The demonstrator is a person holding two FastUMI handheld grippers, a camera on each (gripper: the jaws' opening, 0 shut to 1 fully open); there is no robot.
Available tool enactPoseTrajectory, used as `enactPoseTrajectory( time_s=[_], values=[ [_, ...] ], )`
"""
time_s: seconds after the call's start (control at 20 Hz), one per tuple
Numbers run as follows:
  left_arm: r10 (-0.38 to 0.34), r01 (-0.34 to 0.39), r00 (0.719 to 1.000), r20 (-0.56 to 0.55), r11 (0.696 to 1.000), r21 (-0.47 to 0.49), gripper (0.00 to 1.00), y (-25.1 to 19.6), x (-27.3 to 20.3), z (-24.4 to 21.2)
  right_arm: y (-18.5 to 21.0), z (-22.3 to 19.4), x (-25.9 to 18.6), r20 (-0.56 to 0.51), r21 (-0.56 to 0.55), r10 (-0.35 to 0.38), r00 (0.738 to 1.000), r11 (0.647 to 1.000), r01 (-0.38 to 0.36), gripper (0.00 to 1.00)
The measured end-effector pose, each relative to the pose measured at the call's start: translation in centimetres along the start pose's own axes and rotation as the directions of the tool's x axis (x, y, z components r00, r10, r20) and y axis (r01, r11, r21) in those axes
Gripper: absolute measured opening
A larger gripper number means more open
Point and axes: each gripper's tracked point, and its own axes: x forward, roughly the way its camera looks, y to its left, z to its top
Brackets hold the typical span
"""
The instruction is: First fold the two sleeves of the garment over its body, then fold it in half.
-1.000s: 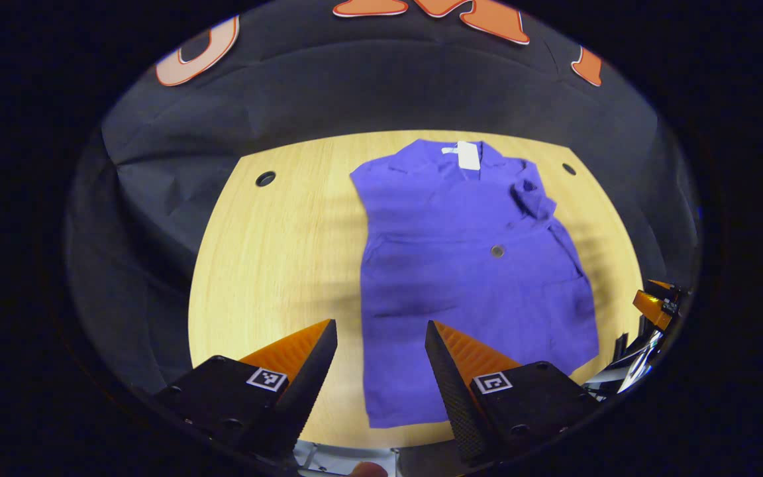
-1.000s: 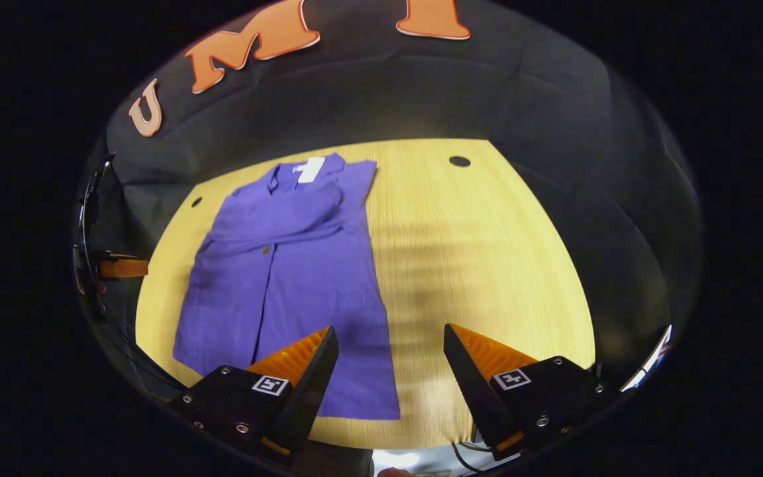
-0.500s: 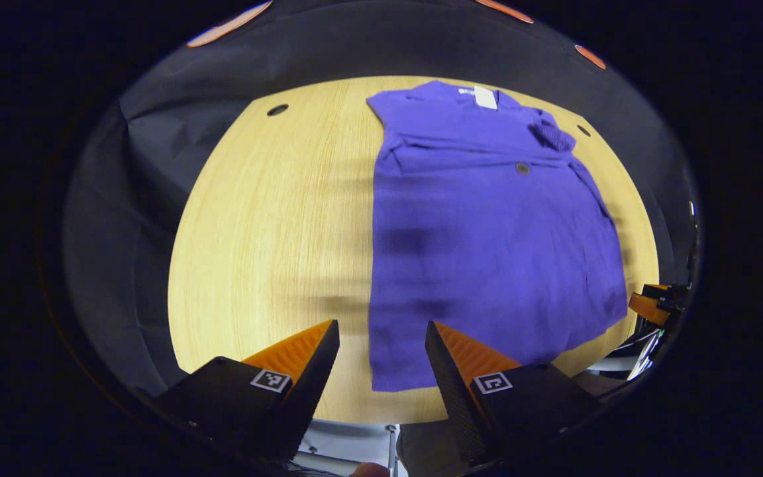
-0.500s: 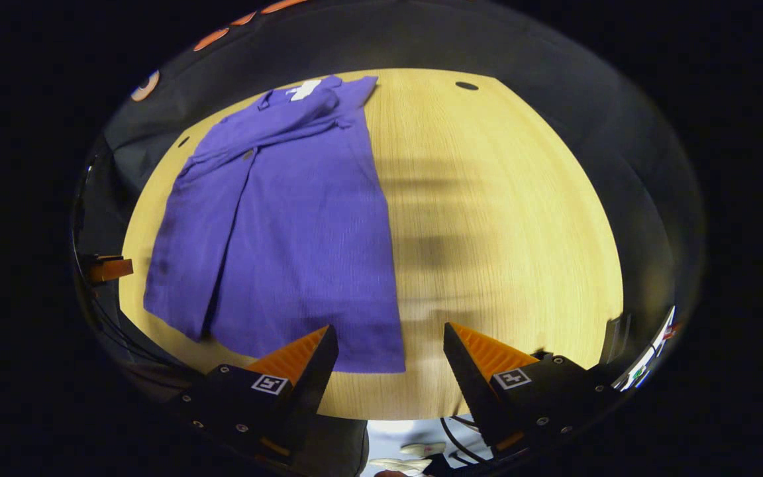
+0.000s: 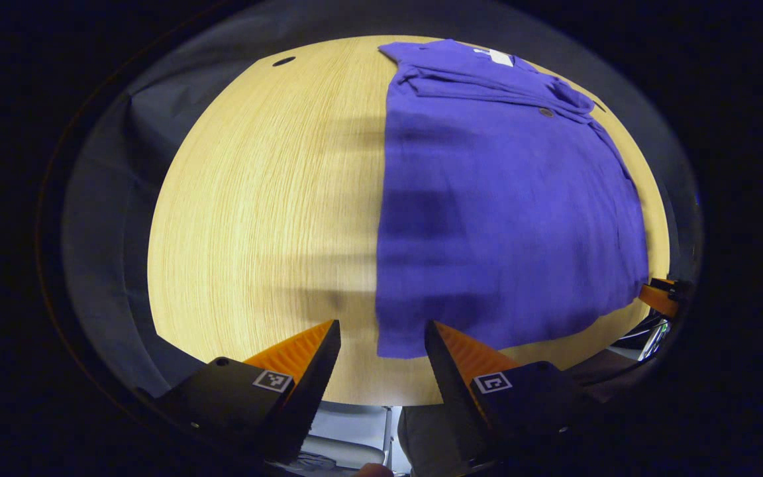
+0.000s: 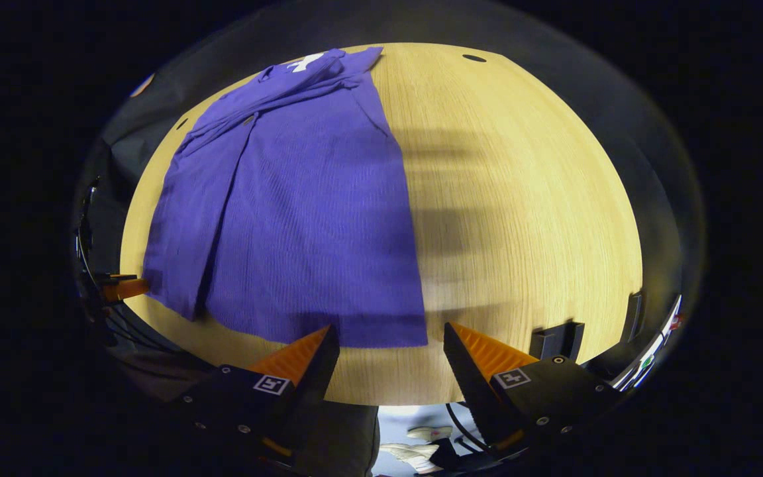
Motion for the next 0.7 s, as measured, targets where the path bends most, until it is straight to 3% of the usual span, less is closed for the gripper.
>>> enactPoseTrajectory(
  time_s=[0.25,0.45,0.55,0.6,0.65,0.7],
  values=[
    [-0.03,0.029,0.999,-0.031,0.999,-0.026,0.84,-0.6,0.8,-0.2,0.0,-0.3,0.6,-0.023,0.018,-0.02,1.0,1.0,0.02,0.93],
    [-0.082,0.08,0.996,-0.042,0.996,-0.034,0.79,-1.2,0.9,-0.2,0.2,-0.3,0.9,-0.042,0.002,-0.033,0.999,0.999,0.033,0.74],
    [-0.105,0.103,0.993,-0.057,0.994,-0.035,0.43,-2.2,1.0,-0.2,0.7,-0.2,0.9,-0.053,0.016,-0.021,0.998,1.0,0.022,0.58],
    [-0.113,0.11,0.992,-0.063,0.993,-0.037,0.33,-2.7,0.9,-0.2,0.8,-0.2,0.9,-0.053,0.028,-0.021,0.998,0.999,0.022,0.43],
    [-0.106,0.104,0.992,-0.072,0.994,-0.028,0.19,-2.8,0.9,0.0,1.1,0.2,1.0,-0.046,0.052,-0.008,0.999,0.999,0.011,0.37],
    [-0.105,0.104,0.992,-0.077,0.994,-0.014,0.11,-2.9,0.8,0.0,1.4,0.5,1.1,-0.041,0.086,0.004,0.999,0.996,0.0,0.24]
  ],
)
